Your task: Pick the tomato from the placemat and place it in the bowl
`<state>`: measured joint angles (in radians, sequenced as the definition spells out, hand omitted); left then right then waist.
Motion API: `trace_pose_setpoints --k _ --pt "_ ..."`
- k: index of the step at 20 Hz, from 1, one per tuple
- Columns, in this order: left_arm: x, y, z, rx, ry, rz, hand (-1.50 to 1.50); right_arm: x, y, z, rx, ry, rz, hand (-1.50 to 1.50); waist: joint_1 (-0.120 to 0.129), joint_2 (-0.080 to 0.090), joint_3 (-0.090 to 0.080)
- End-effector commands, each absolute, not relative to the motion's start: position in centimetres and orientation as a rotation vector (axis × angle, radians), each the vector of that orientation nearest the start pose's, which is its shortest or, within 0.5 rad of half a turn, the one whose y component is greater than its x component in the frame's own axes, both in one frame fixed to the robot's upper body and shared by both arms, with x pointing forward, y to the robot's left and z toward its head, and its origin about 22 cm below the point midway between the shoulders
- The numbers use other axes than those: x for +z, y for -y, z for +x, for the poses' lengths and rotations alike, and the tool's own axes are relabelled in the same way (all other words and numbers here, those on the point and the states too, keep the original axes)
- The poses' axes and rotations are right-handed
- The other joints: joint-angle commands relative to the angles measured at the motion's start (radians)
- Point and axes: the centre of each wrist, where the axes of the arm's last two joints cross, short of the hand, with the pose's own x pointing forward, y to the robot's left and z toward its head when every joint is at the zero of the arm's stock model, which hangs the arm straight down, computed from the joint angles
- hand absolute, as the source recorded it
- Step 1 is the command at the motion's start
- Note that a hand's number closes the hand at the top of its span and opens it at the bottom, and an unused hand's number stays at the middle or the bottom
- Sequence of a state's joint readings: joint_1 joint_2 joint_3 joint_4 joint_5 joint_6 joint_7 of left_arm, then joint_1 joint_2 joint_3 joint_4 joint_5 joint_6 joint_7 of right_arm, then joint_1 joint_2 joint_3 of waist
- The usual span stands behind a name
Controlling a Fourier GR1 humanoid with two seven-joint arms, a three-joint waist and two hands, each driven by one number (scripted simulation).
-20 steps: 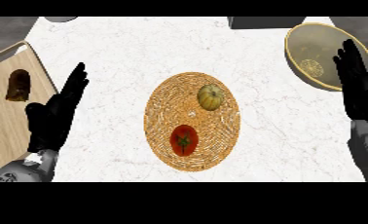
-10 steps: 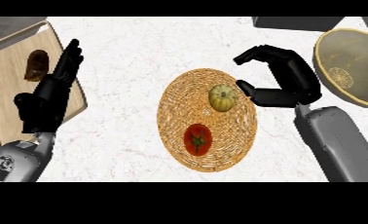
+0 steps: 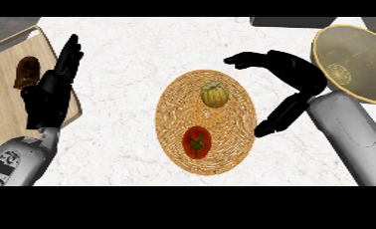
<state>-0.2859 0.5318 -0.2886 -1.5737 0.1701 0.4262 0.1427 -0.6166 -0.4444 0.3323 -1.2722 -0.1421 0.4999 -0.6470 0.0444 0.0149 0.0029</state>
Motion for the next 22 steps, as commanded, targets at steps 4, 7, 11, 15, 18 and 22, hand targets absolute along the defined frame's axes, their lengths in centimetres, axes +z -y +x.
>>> trace_pose_setpoints --k 4,7,11,15,18,22 --pt "8.1 -25.9 28.7 -0.191 1.650 0.369 0.00 14.4 19.5 36.8 1.558 2.036 0.528 -1.50 -0.016 -0.013 -0.003" --pt "8.9 -26.2 28.7 -0.191 1.677 0.381 0.00 15.2 17.7 36.9 1.722 1.970 0.407 -1.50 -0.017 -0.014 -0.003" --pt "7.5 -26.0 29.1 -0.175 1.634 0.376 0.00 15.2 12.2 34.4 1.898 1.931 0.371 -1.50 -0.037 -0.017 -0.004" --pt "7.4 -25.3 28.4 -0.171 1.636 0.406 0.00 14.6 11.7 32.4 1.987 1.813 0.385 -1.50 -0.047 -0.020 -0.003" --pt "7.8 -26.9 29.3 -0.159 1.647 0.385 0.00 13.8 10.9 32.5 2.078 1.745 0.401 -1.50 -0.042 -0.016 -0.003" --pt "6.7 -24.7 28.0 -0.171 1.652 0.370 0.00 12.8 8.3 31.4 2.142 1.686 0.308 -1.50 -0.038 -0.016 -0.003"
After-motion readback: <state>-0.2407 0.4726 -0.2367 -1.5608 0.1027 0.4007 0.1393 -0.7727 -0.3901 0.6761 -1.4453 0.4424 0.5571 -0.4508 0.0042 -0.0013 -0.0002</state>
